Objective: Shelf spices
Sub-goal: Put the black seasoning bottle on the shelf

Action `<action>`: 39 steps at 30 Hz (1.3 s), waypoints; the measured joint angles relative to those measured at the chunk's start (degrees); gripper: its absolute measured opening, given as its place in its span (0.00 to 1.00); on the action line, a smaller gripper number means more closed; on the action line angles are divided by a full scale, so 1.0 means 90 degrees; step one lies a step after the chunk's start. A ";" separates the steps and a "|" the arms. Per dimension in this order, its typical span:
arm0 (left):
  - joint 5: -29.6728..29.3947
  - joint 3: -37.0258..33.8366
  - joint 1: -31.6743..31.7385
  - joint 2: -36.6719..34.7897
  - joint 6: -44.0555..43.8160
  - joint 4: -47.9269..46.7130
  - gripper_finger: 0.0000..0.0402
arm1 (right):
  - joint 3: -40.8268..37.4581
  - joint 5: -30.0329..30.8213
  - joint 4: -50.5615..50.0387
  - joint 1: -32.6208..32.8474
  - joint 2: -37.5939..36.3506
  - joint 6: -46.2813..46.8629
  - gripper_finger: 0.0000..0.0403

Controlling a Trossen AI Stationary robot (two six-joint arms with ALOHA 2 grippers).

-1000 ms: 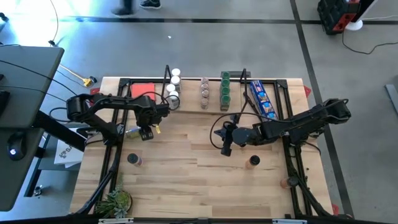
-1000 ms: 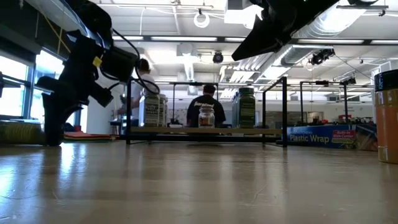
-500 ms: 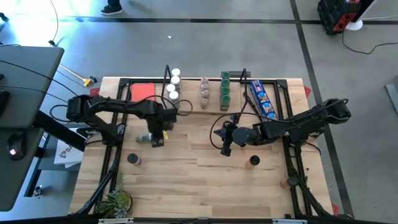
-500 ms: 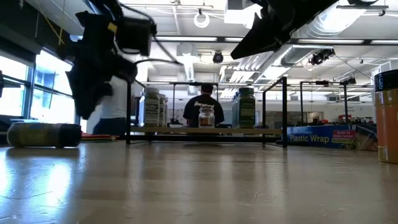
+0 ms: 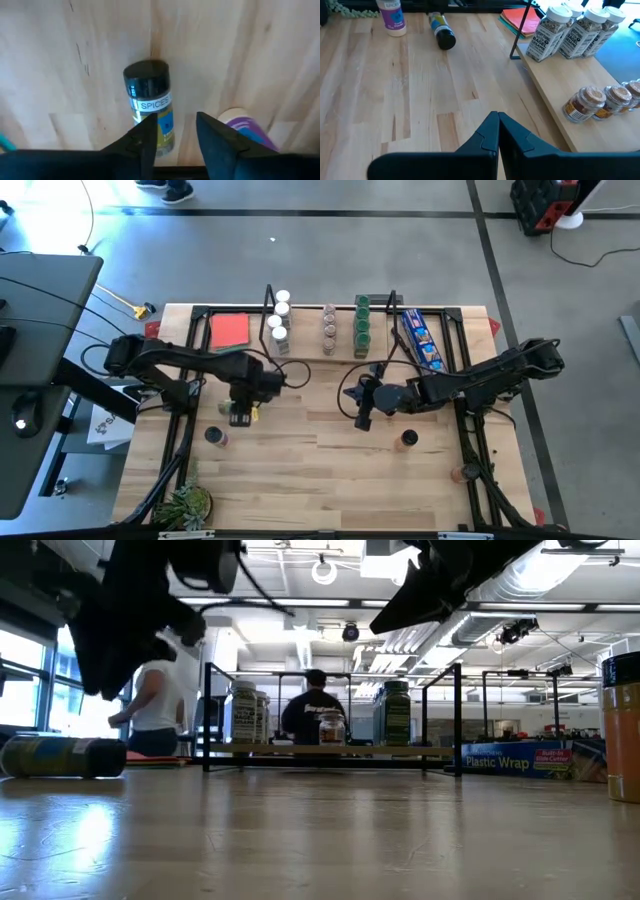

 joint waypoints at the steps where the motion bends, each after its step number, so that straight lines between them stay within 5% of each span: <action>1: 0.0060 -0.0142 0.0071 0.0000 0.0055 0.0046 0.34 | 0.0000 0.0002 0.0018 0.0000 0.0000 -0.0009 0.00; 10: -0.0118 -0.1297 0.0780 0.0010 0.0428 0.0983 0.64 | 0.0000 -0.0009 0.0040 0.0012 0.0000 0.0011 0.00; 14: -0.0309 -0.1685 0.0855 0.0050 0.0449 0.1722 0.70 | 0.0000 -0.0007 0.0061 0.0012 0.0000 0.0010 0.00; 18: -0.0412 -0.1828 0.0841 0.0242 0.0446 0.2018 0.65 | 0.0000 -0.0010 0.0171 0.0012 0.0000 0.0010 0.00; 23: -0.0287 -0.1787 0.0650 0.0423 0.0496 0.2190 0.45 | 0.0000 -0.0245 0.0535 0.0012 0.0000 -0.0135 0.00; 27: -0.0018 -0.1493 0.0252 0.0276 0.0280 0.2682 0.44 | 0.0005 -0.0576 0.0921 -0.0019 0.0012 -0.0211 0.00; 32: 0.0072 -0.1588 -0.0395 -0.0545 -0.0220 0.5644 0.44 | 0.0005 -0.0637 0.1072 -0.0107 0.0019 -0.0486 0.00; 39: -0.0996 -0.2655 -0.0594 -0.0615 -0.0236 1.0813 0.44 | 0.0005 -0.1140 0.1677 -0.0353 0.0022 -0.0609 0.03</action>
